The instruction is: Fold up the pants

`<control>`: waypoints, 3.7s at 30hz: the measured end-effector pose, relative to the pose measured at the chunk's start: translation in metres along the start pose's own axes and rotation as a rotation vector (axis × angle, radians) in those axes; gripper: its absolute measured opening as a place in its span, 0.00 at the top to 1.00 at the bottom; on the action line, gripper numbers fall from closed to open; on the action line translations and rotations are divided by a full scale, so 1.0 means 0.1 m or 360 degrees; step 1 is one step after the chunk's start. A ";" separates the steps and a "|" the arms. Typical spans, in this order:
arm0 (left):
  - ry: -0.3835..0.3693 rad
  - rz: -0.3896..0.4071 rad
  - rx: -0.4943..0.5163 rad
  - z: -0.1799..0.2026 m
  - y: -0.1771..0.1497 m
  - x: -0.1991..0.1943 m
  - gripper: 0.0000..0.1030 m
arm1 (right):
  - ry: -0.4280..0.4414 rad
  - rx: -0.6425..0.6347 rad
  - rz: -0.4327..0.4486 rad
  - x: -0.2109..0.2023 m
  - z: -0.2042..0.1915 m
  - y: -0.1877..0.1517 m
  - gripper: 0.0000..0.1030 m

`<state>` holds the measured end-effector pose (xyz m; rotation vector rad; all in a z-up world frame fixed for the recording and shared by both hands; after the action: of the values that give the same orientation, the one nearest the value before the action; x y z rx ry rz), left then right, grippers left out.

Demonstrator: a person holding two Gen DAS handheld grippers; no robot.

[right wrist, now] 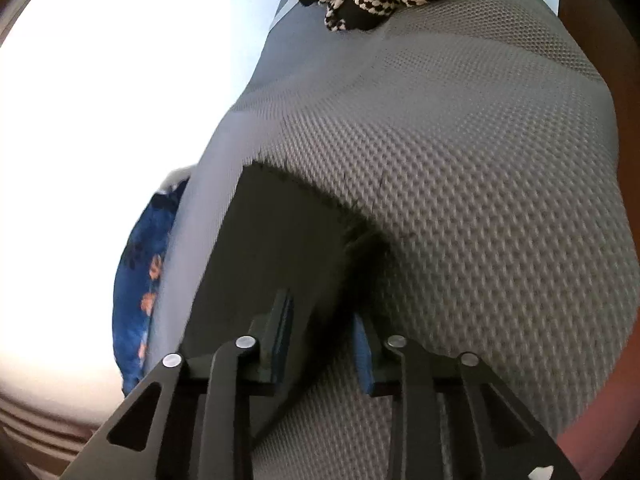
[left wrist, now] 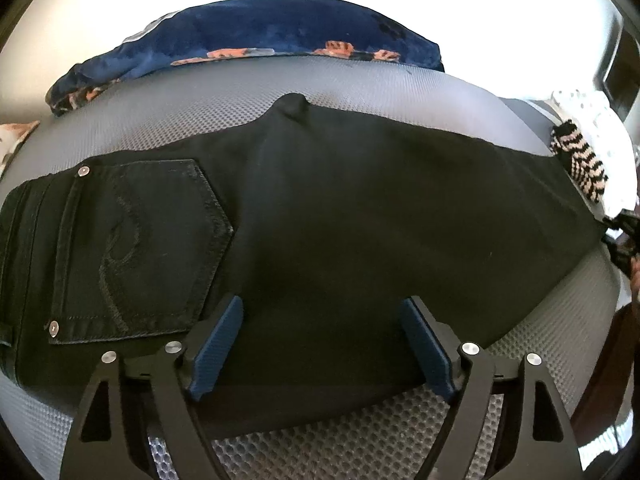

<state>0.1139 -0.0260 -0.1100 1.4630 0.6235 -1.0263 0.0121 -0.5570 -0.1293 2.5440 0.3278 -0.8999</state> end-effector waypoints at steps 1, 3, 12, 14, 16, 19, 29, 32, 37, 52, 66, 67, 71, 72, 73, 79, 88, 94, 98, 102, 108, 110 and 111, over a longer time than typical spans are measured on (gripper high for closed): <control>0.0004 0.0000 0.0007 0.00 0.00 0.01 0.19 | 0.0007 0.0010 0.0006 0.01 0.00 0.03 0.82; 0.0017 0.0002 0.0024 0.02 0.00 0.02 0.18 | 0.0022 0.0035 0.0003 0.04 0.02 0.07 0.87; 0.0069 0.0025 0.0033 0.05 0.01 0.06 0.16 | 0.0018 -0.0110 -0.0019 0.02 -0.32 0.05 0.92; 0.0083 0.0018 0.0050 0.07 0.00 0.06 0.15 | 0.0039 -0.0151 -0.0037 0.03 -0.45 0.01 0.92; 0.0098 0.0015 0.0064 0.08 0.00 0.07 0.15 | 0.0069 -0.0191 -0.0060 0.05 -0.58 -0.04 0.92; 0.0105 0.0020 0.0068 0.08 0.00 0.07 0.15 | 0.0102 -0.0274 -0.0104 0.11 -0.84 -0.15 0.92; 0.0134 0.0032 0.0047 0.07 -0.03 0.03 0.15 | 0.0174 -0.0529 -0.0317 0.49 -1.64 -0.70 0.92; 0.0138 0.0038 0.0061 0.05 -0.05 0.00 0.15 | 0.0199 -0.0563 -0.0386 0.63 -1.79 -0.88 0.92; 0.0161 0.0043 0.0062 0.00 -0.08 -0.05 0.15 | 0.0243 -0.0652 -0.0503 0.84 -2.08 -1.26 0.92; 0.0118 0.0142 -0.0185 -0.65 -0.09 -0.52 0.15 | 0.0301 -0.0858 -0.0866 1.27 -2.46 -2.38 0.92; 0.0052 0.0175 -0.0326 -0.94 -0.07 -0.66 0.15 | 0.0295 -0.1197 -0.1117 1.26 -2.56 -3.22 0.91; 0.0047 0.0180 -0.0329 -0.94 -0.07 -0.67 0.15 | 0.0278 -0.1218 -0.1127 1.27 -2.54 -3.26 0.91; 0.0025 0.0188 -0.0335 -0.93 -0.03 -0.70 0.15 | 0.0228 -0.1341 -0.1139 1.25 -2.48 -3.39 0.91; 0.0013 0.0189 -0.0336 -0.93 -0.02 -0.70 0.15 | 0.0224 -0.1359 -0.1138 1.25 -2.48 -3.40 0.90; 0.0002 0.0191 -0.0340 -0.93 -0.01 -0.71 0.15 | 0.0223 -0.1380 -0.1131 1.25 -2.48 -3.41 0.89; -0.0148 0.0119 -0.0374 -0.86 0.09 -0.68 0.15 | 0.0224 -0.1496 -0.1113 1.13 -2.54 -3.51 0.68; -0.0504 -0.0140 -0.0552 -0.66 0.16 -0.42 0.19 | 0.0232 -0.1453 -0.0940 0.67 -2.40 -3.08 0.54; -0.0714 -0.0446 -0.0770 -0.54 0.11 -0.06 0.42 | 0.0230 -0.1275 -0.0880 0.65 -2.23 -2.75 0.54; -0.0721 -0.0549 -0.0794 -0.45 0.09 0.06 0.43 | 0.0219 -0.1203 -0.0881 0.72 -2.14 -2.69 0.54; -0.0723 -0.0627 -0.0812 -0.38 0.05 0.14 0.43 | 0.0229 -0.1148 -0.0888 0.75 -2.06 -2.66 0.54; -0.0731 -0.0668 -0.0832 -0.31 0.13 0.24 0.43 | 0.0240 -0.1079 -0.0886 0.78 -1.98 -2.57 0.54; -0.0735 -0.0665 -0.0823 -0.27 0.16 0.24 0.43 | 0.0245 -0.1050 -0.0883 0.79 -1.95 -2.54 0.54; -0.0740 -0.0664 -0.0819 -0.27 0.17 0.24 0.43 | 0.0246 -0.1035 -0.0885 0.79 -1.94 -2.53 0.54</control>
<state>0.1460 -0.0073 -0.1246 0.6242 0.7921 -1.3501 0.0892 -0.2376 -0.1218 1.9286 1.2015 -0.6235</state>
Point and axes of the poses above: each gripper's, at about its wrist camera, not at the fingertips, and x roughly the way its jaws point, z to its right, y to its top, the point moved 3 cm from there along x, roughly the way its jaws point, and after that the axes turned 5 degrees about y, right-handed, at the moved point
